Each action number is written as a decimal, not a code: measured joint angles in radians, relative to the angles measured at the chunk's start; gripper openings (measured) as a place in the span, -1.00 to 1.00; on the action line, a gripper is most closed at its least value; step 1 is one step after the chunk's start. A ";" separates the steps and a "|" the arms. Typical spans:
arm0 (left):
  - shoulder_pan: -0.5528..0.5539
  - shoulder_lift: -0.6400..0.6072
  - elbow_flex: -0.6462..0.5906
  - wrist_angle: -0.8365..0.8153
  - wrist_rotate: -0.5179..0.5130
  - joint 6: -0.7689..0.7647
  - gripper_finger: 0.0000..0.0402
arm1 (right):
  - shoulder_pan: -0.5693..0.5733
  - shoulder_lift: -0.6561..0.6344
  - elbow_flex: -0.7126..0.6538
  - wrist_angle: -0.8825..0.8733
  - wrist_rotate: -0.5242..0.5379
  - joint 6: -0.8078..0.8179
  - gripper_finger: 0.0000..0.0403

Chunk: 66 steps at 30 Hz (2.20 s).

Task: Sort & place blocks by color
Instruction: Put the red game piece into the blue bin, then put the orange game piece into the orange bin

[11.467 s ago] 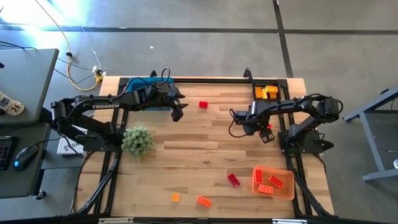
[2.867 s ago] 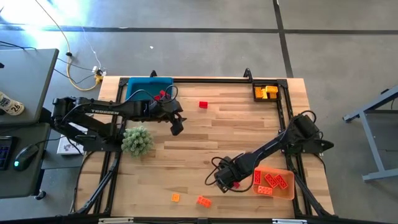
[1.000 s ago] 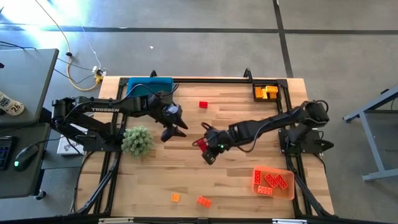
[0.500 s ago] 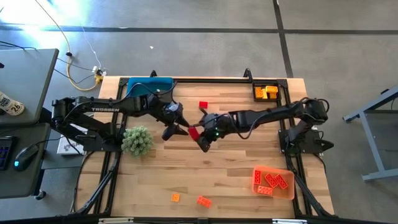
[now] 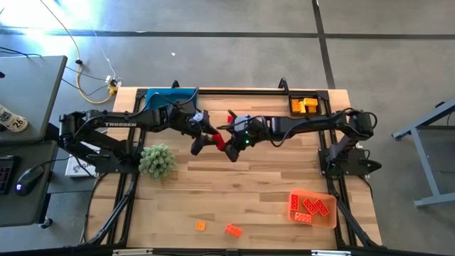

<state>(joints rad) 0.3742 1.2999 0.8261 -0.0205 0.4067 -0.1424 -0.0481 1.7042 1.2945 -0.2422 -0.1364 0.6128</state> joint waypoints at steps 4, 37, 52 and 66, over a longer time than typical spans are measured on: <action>0.029 0.000 0.000 0.003 0.002 0.044 -0.31 | -0.039 0.000 0.000 -0.002 -0.044 -0.037 -0.69; 0.453 0.001 0.000 -0.376 -0.268 0.172 -0.63 | -0.410 0.001 -0.001 0.036 -0.086 -0.253 -0.01; 0.580 0.000 0.000 -0.457 -0.509 0.154 -0.60 | -0.493 0.001 -0.001 0.036 -0.110 -0.406 0.00; 0.635 0.000 0.000 -0.544 -0.590 0.093 -0.24 | -0.469 0.001 0.000 0.007 -0.149 -0.348 0.00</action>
<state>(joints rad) 1.0088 1.2999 0.8257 -0.5645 -0.1833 -0.0498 -0.5166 1.7054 1.2941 -0.2352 -0.2849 0.2651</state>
